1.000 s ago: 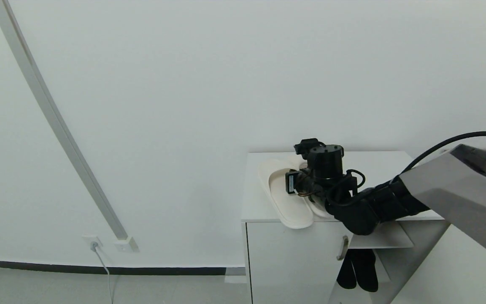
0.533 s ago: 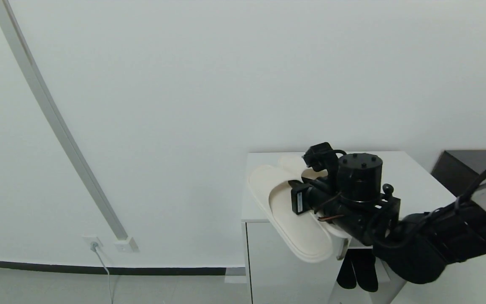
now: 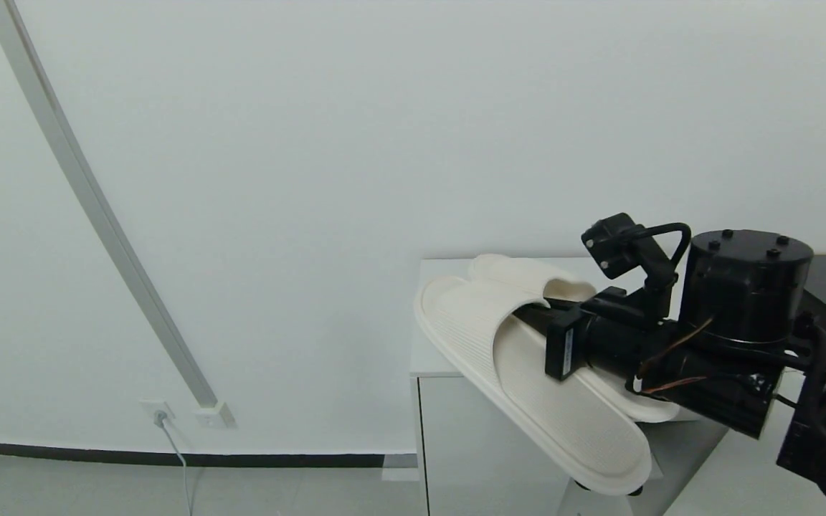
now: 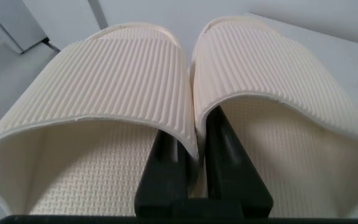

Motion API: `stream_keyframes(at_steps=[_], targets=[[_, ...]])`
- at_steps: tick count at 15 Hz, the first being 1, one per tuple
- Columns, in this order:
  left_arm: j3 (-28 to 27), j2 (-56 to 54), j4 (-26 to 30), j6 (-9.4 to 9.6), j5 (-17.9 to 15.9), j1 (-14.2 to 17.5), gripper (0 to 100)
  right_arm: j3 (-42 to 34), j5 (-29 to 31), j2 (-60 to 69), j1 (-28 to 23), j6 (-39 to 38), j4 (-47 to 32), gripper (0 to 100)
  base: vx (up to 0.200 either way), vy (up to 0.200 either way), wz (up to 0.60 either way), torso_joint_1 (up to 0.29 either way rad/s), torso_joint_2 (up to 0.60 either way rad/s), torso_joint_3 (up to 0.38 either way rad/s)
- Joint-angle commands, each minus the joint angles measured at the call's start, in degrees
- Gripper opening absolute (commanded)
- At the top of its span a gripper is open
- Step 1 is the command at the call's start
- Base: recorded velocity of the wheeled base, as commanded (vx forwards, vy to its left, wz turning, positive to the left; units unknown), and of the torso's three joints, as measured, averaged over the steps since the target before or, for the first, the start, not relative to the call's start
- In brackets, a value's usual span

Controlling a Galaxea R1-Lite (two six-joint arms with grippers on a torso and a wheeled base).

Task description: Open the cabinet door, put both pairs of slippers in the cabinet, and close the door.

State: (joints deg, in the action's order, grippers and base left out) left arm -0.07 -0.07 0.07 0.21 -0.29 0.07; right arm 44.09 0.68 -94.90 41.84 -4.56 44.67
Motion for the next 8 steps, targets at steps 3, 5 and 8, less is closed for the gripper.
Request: stream_keyframes(at_steps=[3, 5, 8], targets=[[-0.01, 0.07, 0.01, -0.12, 0.03, 0.01, 0, -0.5, 0.02, 2.53, 0.26, -0.01, -0.11, 0, 0.0, 0.0, 0.0, 0.0, 0.0, 0.0], [-0.01, 0.07, 0.01, -0.12, 0.03, 0.01, 0, -0.59, 0.28, 2.71, 0.26, -0.01, -0.11, 0, 0.0, 0.0, 0.0, 0.0, 0.0, 0.0], [-0.01, 0.07, 0.01, -0.03, 0.03, 0.01, 0, -0.85, 0.28, 3.06, 0.26, -0.01, -0.02, 0, -0.067, 0.0, 0.0, 0.002, 0.0, -0.002]])
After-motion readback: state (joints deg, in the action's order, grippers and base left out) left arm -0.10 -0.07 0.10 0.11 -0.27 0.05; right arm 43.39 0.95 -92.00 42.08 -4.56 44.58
